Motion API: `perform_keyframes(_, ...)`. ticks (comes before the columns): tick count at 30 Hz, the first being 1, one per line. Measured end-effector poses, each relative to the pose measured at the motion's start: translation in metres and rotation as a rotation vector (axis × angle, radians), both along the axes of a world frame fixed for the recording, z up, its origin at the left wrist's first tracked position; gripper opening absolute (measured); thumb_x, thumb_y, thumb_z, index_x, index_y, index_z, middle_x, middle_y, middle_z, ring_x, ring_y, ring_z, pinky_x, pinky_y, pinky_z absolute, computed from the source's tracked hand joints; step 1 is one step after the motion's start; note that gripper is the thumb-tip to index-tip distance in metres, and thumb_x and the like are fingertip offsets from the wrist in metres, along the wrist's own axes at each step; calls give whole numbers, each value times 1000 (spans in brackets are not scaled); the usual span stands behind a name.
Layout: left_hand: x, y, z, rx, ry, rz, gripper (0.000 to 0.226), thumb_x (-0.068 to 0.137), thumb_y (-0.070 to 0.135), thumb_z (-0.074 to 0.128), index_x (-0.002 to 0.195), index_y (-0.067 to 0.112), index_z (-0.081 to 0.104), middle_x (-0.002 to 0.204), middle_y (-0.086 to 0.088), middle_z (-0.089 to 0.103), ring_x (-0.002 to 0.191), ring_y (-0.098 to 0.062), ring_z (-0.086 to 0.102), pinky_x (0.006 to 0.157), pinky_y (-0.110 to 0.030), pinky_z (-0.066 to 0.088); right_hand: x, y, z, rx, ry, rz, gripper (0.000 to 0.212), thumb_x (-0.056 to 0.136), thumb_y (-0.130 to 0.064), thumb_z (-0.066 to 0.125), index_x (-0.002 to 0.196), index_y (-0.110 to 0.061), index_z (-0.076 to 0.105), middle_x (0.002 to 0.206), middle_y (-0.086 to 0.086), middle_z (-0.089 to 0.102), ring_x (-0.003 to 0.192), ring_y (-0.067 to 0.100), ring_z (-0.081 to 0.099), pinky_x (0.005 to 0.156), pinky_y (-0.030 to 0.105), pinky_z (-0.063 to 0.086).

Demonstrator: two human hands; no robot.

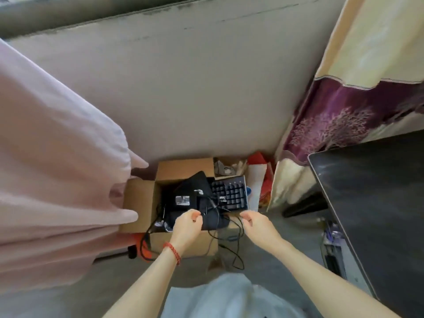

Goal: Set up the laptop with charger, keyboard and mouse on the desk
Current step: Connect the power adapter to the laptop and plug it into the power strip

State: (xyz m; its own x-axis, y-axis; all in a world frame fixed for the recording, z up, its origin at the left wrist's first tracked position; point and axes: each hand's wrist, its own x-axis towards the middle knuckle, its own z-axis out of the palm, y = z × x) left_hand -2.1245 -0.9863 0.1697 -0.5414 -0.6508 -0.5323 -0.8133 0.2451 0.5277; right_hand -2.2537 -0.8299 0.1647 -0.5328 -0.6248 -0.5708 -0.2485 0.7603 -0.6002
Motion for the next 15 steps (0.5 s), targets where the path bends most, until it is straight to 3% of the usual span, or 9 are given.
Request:
perform_keyframes(3,19,-43,-28,50,-48,70,29,92,17,47,119,10,58,119,-10,63,113,-24,56,93,-28,42,14,-56,-32,80,4,93,37,98,-21,38,133,-14,47,135,5,52,121,22,50,100,36,44)
perform_keyframes(6,24,-77,-70,64,-86,99,32,92,17,47,121,10,56,122,-9,61,113,-22,56,95,-28,40,18,-105,-79,157,157,235,40,96,-24,40,135,-14,42,134,6,50,124,24,45,101,38,41)
perform_keyframes(11,20,-113,-141,29,-92,105,38,93,17,48,130,9,48,132,-11,49,120,-25,50,99,-30,37,10,-165,-164,263,447,637,85,89,-42,53,148,-7,1,155,12,14,144,27,12,115,47,12)
perform_keyframes(15,25,-126,-175,30,-97,144,42,93,15,48,134,9,42,138,-12,41,123,-26,46,101,-31,35,18,-197,-208,331,550,606,92,84,-52,56,145,-1,9,139,15,35,129,29,33,105,46,27)
